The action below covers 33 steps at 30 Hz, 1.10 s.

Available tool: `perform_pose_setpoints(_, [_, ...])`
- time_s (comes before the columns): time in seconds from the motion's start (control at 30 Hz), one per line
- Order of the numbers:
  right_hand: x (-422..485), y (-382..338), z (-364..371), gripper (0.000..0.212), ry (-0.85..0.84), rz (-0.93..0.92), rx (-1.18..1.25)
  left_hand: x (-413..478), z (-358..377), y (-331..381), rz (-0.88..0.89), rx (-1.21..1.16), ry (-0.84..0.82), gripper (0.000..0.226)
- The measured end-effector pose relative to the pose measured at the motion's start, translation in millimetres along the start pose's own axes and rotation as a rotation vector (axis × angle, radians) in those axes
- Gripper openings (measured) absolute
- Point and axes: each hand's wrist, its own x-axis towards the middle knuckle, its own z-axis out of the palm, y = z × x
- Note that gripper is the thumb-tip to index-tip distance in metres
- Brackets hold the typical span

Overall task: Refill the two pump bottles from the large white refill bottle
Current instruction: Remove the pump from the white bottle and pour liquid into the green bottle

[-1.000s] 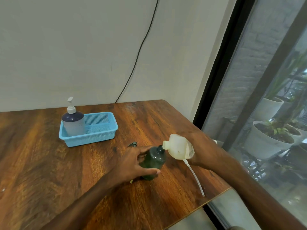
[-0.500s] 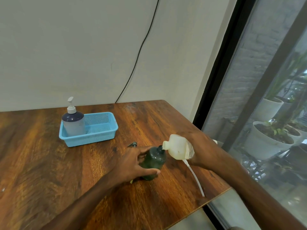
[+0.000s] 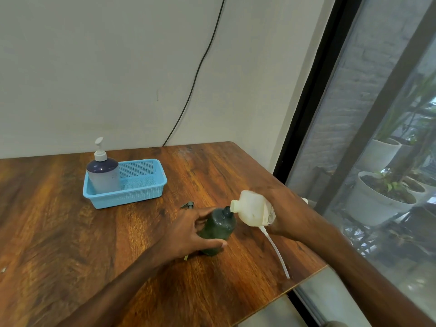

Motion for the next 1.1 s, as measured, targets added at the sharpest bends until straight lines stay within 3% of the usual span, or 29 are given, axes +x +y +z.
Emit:
perform_pose_setpoints(0.57, [-2.5, -6.5, -7.0, 0.074, 0.0, -0.008, 0.024, -0.9, -0.1, 1.3, -0.005, -0.017, -0.005, 0.081])
perform_pose_setpoints(1.1, [-1.2, -6.9, -7.3, 0.081, -0.01, -0.005, -0.01, -1.8, -0.7, 4.1, 0.004, -0.001, -0.004, 0.075])
